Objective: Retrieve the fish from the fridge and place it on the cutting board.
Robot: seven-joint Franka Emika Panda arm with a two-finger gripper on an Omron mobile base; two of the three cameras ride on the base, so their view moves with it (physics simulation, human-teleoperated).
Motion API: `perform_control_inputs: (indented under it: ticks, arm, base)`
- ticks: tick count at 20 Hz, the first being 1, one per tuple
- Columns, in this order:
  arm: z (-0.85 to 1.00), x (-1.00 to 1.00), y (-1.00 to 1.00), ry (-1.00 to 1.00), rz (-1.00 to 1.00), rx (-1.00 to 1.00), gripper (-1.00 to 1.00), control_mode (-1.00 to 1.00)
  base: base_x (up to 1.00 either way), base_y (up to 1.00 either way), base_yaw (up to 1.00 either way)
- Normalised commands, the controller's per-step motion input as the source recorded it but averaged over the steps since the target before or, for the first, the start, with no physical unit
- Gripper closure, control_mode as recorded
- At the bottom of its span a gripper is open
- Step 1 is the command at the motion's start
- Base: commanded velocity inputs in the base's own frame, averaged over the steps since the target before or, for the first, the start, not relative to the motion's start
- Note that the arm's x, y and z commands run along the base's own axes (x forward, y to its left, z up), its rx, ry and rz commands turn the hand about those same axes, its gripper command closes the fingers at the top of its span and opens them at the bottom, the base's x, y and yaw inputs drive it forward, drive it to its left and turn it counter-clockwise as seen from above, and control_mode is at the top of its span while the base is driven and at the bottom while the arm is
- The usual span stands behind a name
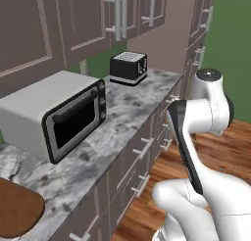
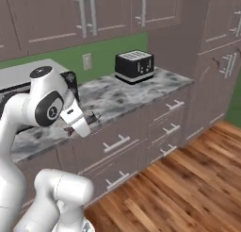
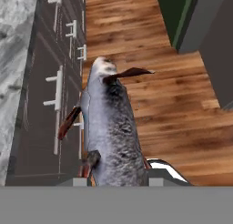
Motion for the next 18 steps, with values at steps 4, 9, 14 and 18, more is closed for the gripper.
perform_control_inputs:
  ticks: [4, 9, 14, 18]
  arm:
    - [0.0, 0.0, 0.0, 0.0, 0.0, 0.0, 1.0, 1.0]
    - [0.0, 0.0, 0.0, 0.0, 0.0, 0.0, 1.0, 1.0]
    - [0.0, 0.0, 0.0, 0.0, 0.0, 0.0, 1.0, 1.0]
    - [0.0, 0.0, 0.0, 0.0, 0.0, 0.0, 1.0, 1.0]
  base:
    - [0.0, 0.68, 0.56]
    - [-0.02, 0.58, 0.52]
    - [0.0, 0.33, 0.43]
    - [0.0, 0.23, 0.36]
